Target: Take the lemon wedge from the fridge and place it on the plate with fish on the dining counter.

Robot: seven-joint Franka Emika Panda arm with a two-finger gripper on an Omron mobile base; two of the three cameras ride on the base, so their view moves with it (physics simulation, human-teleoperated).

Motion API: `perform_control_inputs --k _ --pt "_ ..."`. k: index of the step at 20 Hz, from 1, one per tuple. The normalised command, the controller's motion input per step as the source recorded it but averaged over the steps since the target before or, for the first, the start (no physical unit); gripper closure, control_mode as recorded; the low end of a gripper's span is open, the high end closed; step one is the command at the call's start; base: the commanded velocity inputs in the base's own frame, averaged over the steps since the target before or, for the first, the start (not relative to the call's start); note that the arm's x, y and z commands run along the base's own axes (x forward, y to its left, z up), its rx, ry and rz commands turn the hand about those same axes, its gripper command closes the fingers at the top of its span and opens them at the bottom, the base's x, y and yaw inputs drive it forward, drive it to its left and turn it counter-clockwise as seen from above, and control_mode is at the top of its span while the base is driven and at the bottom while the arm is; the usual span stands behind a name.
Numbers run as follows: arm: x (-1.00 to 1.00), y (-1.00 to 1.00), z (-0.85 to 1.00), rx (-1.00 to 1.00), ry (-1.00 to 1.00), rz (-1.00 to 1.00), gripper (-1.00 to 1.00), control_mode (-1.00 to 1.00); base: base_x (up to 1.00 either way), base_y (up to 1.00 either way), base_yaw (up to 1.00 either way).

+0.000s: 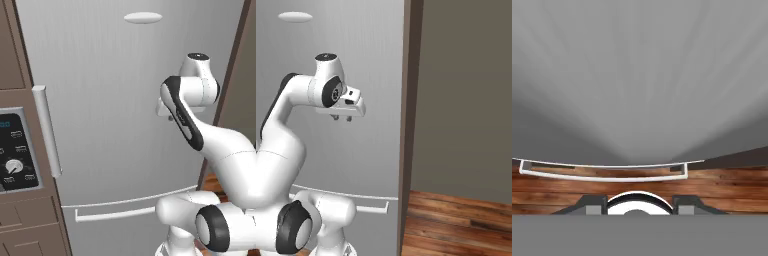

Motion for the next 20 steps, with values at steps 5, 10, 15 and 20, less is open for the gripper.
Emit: perform_control_inputs --k 5,10,15,20 --pt "-0.29 0.24 0.0 -0.1 -0.1 0.02 -1.0 -1.0 0.0 0.0 0.0" --pt "-0.24 0.61 0.0 -0.24 -0.13 0.08 -1.0 -1.0 0.0 0.0 0.0" --pt "0.0 0.0 0.0 0.0 0.0 0.0 -1.0 -1.0 0.0 0.0 0.0" --pt "-0.2 0.0 -0.06 0.02 -0.01 0.0 -1.0 -1.0 0.0 0.0 0.0"
